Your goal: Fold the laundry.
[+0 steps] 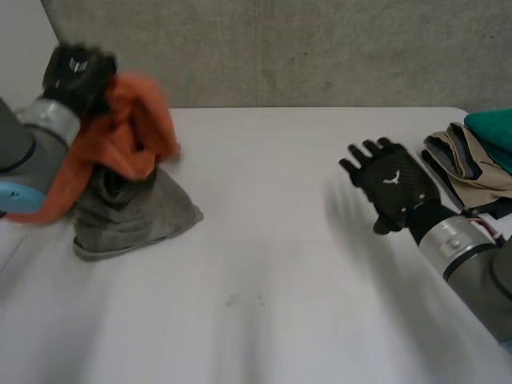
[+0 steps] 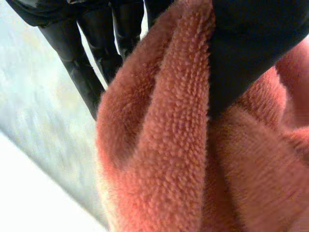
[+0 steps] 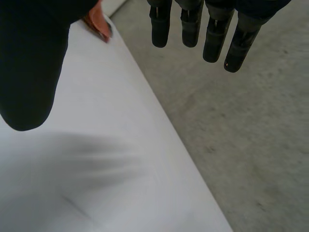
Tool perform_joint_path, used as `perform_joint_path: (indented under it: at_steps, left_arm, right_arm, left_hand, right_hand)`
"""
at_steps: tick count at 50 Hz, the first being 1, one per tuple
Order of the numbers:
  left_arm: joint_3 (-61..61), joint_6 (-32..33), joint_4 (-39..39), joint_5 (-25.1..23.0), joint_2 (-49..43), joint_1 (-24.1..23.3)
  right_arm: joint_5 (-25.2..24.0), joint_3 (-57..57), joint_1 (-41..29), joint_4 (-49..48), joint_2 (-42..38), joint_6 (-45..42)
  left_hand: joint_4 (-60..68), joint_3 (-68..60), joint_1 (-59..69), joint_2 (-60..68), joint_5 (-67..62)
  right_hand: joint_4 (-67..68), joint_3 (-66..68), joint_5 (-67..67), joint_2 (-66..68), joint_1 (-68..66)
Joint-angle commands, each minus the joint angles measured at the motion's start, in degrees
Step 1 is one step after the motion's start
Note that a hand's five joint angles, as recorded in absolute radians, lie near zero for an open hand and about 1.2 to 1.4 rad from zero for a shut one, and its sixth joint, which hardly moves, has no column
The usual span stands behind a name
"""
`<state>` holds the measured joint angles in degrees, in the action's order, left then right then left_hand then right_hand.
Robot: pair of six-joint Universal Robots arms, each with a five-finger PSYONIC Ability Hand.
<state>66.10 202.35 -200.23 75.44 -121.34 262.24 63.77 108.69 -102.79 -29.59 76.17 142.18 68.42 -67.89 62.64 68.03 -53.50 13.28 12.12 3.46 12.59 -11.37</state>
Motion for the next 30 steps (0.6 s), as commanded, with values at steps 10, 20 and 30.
perform_joint_path:
  at_steps: [10,20,30]
  left_arm:
    - [12.21,-20.94,-1.22,0.84,6.04,-28.35]
    - [11.77,-20.76,9.07,0.84,6.81,-29.51]
    - [14.67,-20.5,9.33,0.67,13.67,-14.31]
  right_arm:
    - [12.51,-5.59,2.77,0.06,1.61,1.17]
    - [12.16,-6.83,3.39,0.5,1.7,2.92]
    - [7.95,-6.47,0.23,9.72,1.61,3.71]
  left_hand:
    - [-11.49,10.96,-5.71,-11.09,6.56]
    - [-58.42,57.89,-52.64,-58.03,53.5]
    - [-58.21,57.68,-52.42,-57.81,53.28]
  right_hand:
    - [-3.28,-2.12,-3.46,-2.59,1.37]
    - [-3.28,-2.12,-3.46,-2.59,1.37]
    - [-3.28,-2.12,-3.46,-2.59,1.37]
